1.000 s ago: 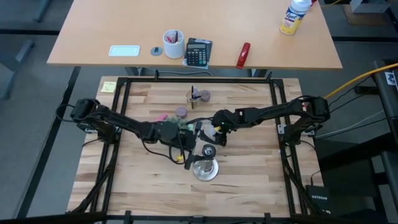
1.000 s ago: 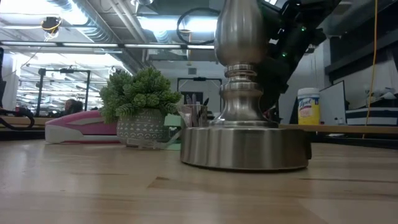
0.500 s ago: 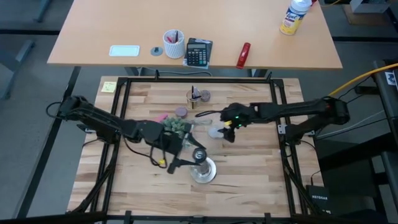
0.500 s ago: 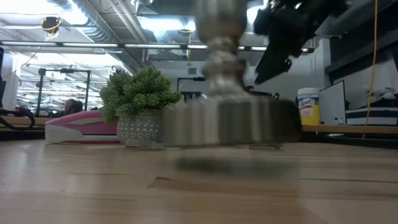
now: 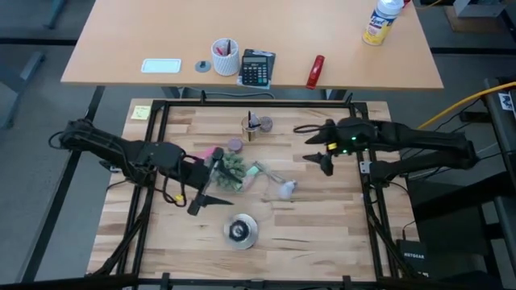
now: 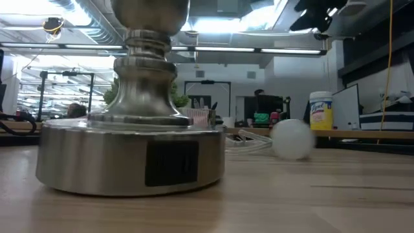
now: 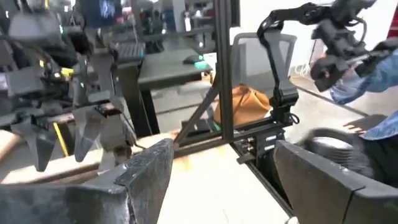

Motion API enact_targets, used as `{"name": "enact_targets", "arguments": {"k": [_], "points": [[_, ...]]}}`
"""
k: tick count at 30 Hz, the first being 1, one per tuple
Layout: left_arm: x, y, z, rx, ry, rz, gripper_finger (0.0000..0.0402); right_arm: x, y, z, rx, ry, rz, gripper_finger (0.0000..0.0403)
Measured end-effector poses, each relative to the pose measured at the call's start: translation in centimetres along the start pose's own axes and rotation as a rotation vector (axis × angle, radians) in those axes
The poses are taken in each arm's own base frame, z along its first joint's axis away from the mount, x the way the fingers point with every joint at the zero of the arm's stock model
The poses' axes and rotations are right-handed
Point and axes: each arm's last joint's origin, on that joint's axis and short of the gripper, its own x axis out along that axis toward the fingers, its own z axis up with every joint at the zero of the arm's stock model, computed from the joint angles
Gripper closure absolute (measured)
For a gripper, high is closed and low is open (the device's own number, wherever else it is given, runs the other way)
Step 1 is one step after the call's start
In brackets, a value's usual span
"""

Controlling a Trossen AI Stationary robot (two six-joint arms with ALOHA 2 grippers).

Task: Screw lightbulb
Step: Return to Home Position

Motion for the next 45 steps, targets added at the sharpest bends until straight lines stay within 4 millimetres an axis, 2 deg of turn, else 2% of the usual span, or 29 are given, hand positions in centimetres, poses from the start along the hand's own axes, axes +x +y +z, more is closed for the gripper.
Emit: {"name": "enact_targets", "arguments": {"k": [4,7,11,15,20,24,26,28,33,39,45], "points": [[-0.6,-0.1,0.6,0.063,-0.031,-0.003,0.0133,-1.9,0.0,0.0,0.001,-0.061,0.013,0.0123],[-1.8,0.1,1.3,0.058,-0.061,0.011,0.0133,-3.3,-0.1,-0.2,0.002,-0.104,0.022,0.0123],[-5.2,0.4,3.1,0.031,-0.14,0.04,0.0133,-5.6,-0.1,-0.5,0.001,-0.174,0.052,0.0123],[-9.3,0.5,3.7,0.026,-0.129,0.037,0.0133,-8.2,-0.2,-1.1,-0.002,-0.259,0.1,0.0123],[-14.4,0.6,3.1,0.024,-0.057,0.03,0.0133,-11.7,-0.5,-2.6,0.032,-0.351,0.128,0.0123],[-16.7,0.5,1.8,-0.115,0.049,0.015,0.0133,-13.4,-0.8,-3.9,0.051,-0.414,0.149,0.0123],[-17.3,0.4,0.8,-0.131,0.132,0.016,0.0133,-13.0,-1.0,-4.9,0.048,-0.404,0.17,0.0123],[-17.2,0.3,0.0,-0.113,0.138,0.017,0.0133,-12.0,-1.1,-6.0,0.048,-0.411,0.182,0.0123],[-16.2,0.0,-3.3,-0.061,0.068,0.018,0.0133,-7.5,-1.6,-9.1,0.053,-0.466,0.248,0.0123],[-14.2,-0.6,-8.9,0.007,-0.072,0.03,0.0133,-3.0,-1.8,-12.0,0.036,-0.555,0.374,0.0123],[-12.8,-1.3,-15.3,0.037,-0.109,0.037,0.0133,-0.2,-2.3,-14.4,0.041,-0.558,0.39,0.0123]]}}
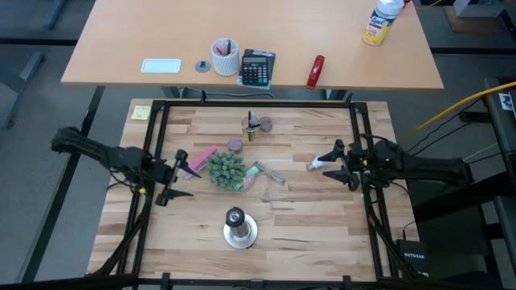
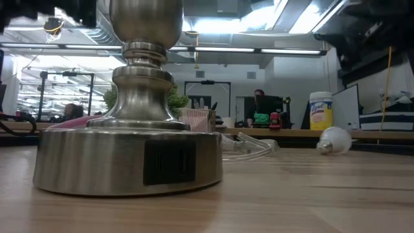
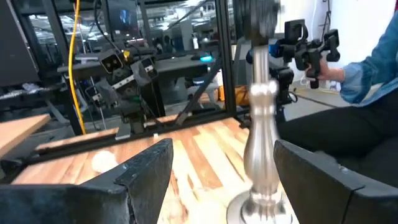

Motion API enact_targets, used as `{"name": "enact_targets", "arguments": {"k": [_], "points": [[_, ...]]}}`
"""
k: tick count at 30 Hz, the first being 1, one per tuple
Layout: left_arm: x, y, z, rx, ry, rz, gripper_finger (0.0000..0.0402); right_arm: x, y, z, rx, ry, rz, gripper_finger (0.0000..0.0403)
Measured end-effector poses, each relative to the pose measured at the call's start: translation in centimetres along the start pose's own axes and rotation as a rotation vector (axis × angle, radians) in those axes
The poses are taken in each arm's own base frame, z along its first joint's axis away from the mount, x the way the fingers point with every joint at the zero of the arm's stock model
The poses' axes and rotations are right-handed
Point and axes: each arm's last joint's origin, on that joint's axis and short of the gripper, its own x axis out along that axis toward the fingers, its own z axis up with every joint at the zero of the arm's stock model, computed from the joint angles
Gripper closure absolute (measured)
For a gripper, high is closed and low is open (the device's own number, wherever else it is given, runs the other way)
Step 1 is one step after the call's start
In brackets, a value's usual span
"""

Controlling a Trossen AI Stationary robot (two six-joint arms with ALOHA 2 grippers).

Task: Screw lightbulb
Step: Return to Home Position

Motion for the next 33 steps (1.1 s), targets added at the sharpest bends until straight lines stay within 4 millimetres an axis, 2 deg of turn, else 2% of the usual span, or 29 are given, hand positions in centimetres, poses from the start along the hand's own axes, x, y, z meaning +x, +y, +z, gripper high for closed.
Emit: {"name": "enact_targets", "arguments": {"k": [8,12,16,21,33], "points": [[-0.6,-0.8,-6.2,0.085,-0.043,0.018,0.0133,0.3,-1.3,-3.7,0.035,0.07,-0.025,0.0123],[-0.5,-0.8,-6.6,0.105,0.01,0.032,0.0133,0.2,-1.8,-5.1,0.043,0.104,-0.068,0.0123],[-0.6,-0.9,-7.2,0.108,0.069,0.029,0.0133,0.0,-2.4,-6.1,0.053,0.172,-0.182,0.0123],[-0.6,-0.9,-7.8,0.048,0.134,0.021,0.0133,0.0,-2.8,-6.3,0.047,0.172,-0.289,0.0123],[-1.3,-1.2,-10.2,0.029,0.389,-0.014,0.0133,0.0,-2.8,-6.3,0.046,0.17,-0.297,0.0123]]}}
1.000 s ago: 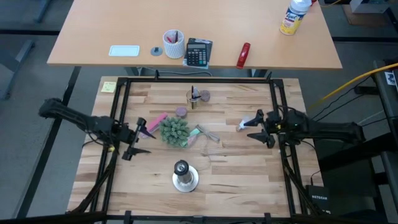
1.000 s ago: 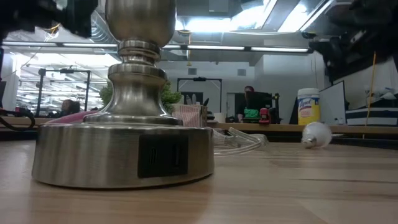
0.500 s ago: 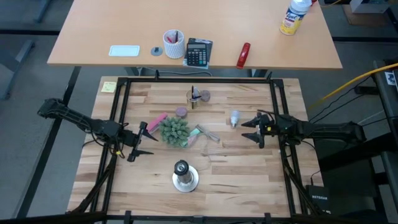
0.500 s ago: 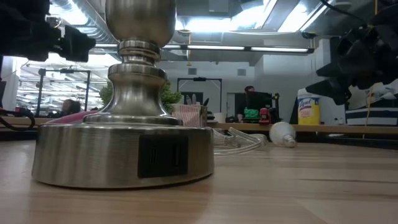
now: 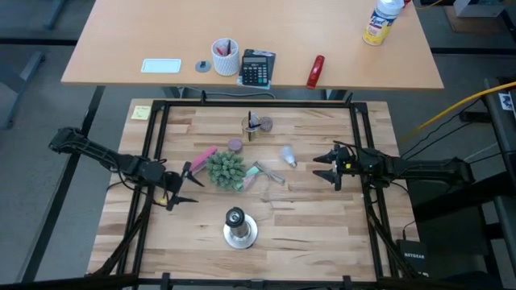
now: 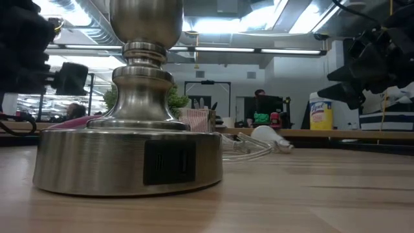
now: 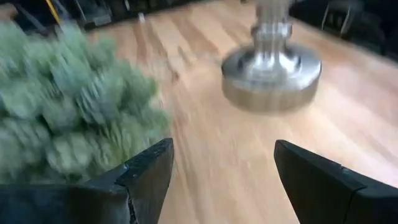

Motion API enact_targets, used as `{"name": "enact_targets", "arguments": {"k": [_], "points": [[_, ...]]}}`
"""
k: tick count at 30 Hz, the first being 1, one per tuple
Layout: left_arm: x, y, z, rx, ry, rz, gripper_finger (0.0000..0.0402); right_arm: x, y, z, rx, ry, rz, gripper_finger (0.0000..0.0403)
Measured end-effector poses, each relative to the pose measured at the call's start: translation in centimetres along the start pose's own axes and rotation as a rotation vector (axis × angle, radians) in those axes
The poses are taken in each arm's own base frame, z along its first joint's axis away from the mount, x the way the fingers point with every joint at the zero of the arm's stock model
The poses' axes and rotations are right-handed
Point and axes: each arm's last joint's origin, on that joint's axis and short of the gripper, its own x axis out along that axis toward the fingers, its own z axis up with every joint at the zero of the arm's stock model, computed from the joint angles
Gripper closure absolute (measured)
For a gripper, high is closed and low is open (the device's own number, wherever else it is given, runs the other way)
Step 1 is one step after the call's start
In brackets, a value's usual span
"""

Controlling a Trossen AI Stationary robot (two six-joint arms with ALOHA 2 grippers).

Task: Screw lightbulb
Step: Return to Home Position

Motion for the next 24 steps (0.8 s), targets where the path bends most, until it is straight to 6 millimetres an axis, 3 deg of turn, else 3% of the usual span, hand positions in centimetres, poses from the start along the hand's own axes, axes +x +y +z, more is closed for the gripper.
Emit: {"name": "enact_targets", "arguments": {"k": [3,16,24], "points": [[-0.1,-0.1,-0.3,0.003,0.026,-0.01,0.0133,0.0,0.0,0.0,0.0,-0.004,0.002,0.0123],[-2.5,0.4,1.9,-0.022,-0.298,0.03,0.0133,-1.8,0.6,1.6,-0.001,-0.226,0.086,0.0123],[-3.2,0.6,2.3,-0.028,-0.377,0.042,0.0133,-1.8,0.6,1.6,-0.002,-0.232,0.089,0.0123]]}}
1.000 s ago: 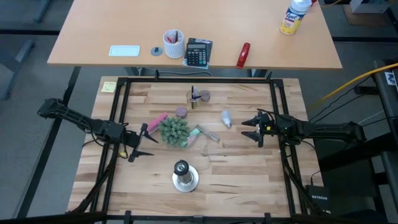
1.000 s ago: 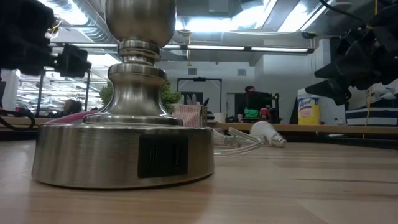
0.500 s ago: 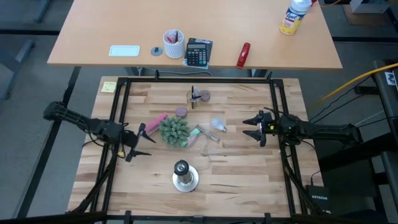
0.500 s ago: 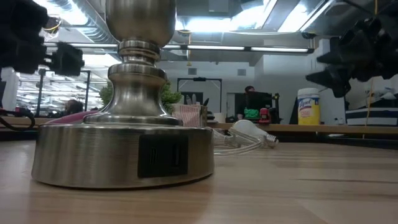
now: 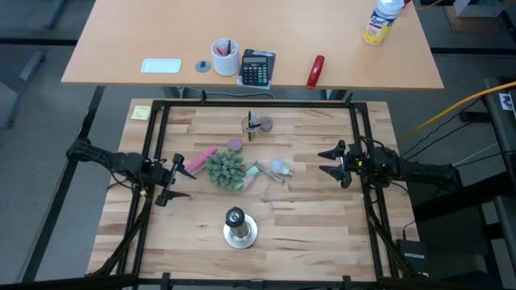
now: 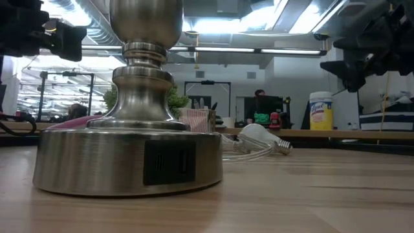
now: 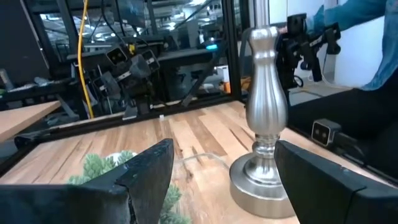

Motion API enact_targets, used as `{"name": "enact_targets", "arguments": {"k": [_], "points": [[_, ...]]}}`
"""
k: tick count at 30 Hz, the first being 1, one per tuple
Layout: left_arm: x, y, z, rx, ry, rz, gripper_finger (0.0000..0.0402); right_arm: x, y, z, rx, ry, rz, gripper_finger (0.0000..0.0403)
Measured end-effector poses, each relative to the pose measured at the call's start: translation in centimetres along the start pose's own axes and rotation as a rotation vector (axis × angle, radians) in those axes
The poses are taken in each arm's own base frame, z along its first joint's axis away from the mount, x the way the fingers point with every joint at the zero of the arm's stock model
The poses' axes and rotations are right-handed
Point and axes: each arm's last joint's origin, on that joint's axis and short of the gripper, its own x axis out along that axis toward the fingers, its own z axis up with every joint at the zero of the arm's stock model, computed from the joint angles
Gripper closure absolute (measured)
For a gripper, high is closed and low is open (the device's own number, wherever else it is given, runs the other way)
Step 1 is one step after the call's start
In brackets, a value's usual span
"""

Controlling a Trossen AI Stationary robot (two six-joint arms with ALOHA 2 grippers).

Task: Screw lightbulb
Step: Return to Home Position

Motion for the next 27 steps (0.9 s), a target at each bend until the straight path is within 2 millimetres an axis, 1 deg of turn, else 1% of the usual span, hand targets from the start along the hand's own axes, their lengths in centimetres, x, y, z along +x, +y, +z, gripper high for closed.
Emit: {"name": "enact_targets", "arguments": {"k": [27], "points": [[0.02,-0.01,-0.07,0.0,0.007,-0.001,0.0133,0.0,-0.02,-0.09,0.0,0.008,-0.002,0.0123]]}}
